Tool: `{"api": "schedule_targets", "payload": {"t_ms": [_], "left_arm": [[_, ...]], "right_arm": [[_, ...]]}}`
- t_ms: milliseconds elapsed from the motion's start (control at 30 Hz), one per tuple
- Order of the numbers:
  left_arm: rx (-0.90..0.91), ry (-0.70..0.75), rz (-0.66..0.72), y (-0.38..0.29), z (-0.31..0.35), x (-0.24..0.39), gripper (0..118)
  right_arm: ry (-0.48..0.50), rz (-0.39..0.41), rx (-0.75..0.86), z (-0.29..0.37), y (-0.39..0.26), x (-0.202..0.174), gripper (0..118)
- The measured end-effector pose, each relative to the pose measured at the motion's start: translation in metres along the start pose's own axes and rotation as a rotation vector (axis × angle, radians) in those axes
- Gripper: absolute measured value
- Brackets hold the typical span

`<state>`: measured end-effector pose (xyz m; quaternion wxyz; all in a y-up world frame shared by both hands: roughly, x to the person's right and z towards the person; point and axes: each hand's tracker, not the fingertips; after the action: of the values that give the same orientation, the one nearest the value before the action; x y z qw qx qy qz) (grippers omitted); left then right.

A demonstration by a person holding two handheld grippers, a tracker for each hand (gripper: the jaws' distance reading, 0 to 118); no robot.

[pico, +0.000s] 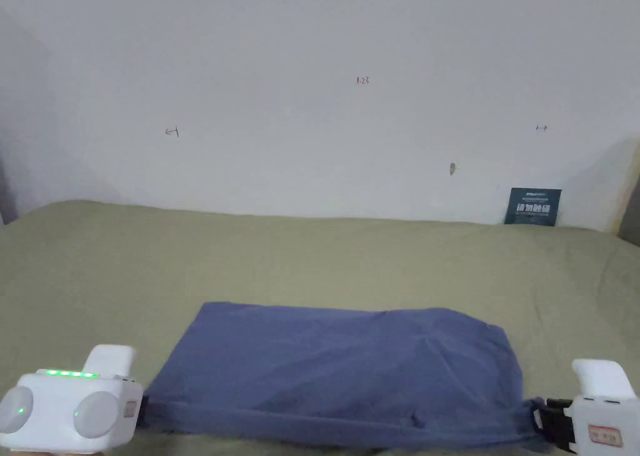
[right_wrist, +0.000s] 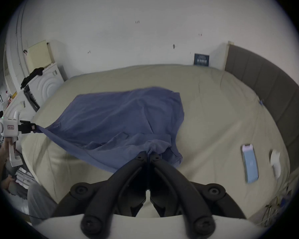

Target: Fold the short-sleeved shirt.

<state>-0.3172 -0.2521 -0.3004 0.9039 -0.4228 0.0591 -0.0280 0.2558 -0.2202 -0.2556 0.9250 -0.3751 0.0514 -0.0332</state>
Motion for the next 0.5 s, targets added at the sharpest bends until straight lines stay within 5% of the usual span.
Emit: {"api": "schedule_targets", "payload": {"t_ms": [233,500], "left_arm": [[-0.046,-0.026,0.004,-0.090,0.048,-0.016,0],[-0.055,-0.069,0.018,-0.119,0.067,-0.015,0]], "right_arm": [[0.022,-0.056,-0.053,0.046,-0.095,0.003,3],[-0.007,-0.067,-0.068,0.055,-0.116,0.015,3]]}}
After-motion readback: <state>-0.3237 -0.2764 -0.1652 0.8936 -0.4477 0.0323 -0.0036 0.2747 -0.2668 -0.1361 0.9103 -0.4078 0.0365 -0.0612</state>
